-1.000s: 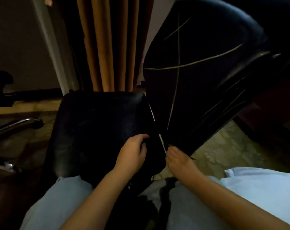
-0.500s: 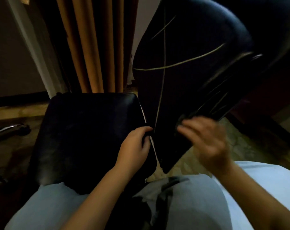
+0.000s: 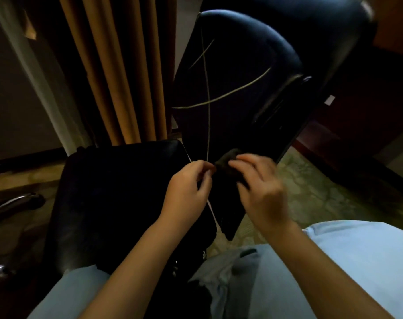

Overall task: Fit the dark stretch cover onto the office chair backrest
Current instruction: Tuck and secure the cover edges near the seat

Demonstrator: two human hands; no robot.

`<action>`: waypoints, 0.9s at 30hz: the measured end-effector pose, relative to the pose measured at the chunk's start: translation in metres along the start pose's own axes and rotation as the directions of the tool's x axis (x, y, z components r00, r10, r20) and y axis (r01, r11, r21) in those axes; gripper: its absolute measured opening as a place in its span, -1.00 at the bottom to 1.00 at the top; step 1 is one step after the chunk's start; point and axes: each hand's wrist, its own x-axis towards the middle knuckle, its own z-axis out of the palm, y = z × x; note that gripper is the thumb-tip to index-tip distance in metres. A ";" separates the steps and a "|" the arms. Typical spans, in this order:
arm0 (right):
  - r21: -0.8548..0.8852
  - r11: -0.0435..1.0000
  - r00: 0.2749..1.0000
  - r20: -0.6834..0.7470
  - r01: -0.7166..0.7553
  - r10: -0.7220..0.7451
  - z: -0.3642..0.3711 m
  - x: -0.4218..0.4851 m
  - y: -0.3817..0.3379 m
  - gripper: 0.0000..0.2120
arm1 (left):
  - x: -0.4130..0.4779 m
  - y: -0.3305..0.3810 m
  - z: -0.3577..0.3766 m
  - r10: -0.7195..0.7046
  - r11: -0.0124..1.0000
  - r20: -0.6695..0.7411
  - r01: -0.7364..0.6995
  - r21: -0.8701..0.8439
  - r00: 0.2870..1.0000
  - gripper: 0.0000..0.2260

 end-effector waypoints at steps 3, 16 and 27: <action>-0.033 0.989 0.967 -0.218 -0.143 0.132 -0.027 0.038 0.005 -0.70 | 0.005 0.005 -0.001 -0.030 0.998 -0.007 0.029 -0.060 1.000 -0.87; -0.092 0.993 0.997 0.010 -0.072 0.074 0.068 -0.066 -0.019 -0.86 | 0.007 -0.022 0.010 -0.097 0.995 0.039 0.095 0.044 0.995 -0.87; -0.062 0.731 0.610 0.506 -0.680 0.610 0.099 -0.155 -0.027 -0.66 | -0.021 -0.060 0.038 -0.241 0.969 0.117 0.232 0.086 0.963 -0.93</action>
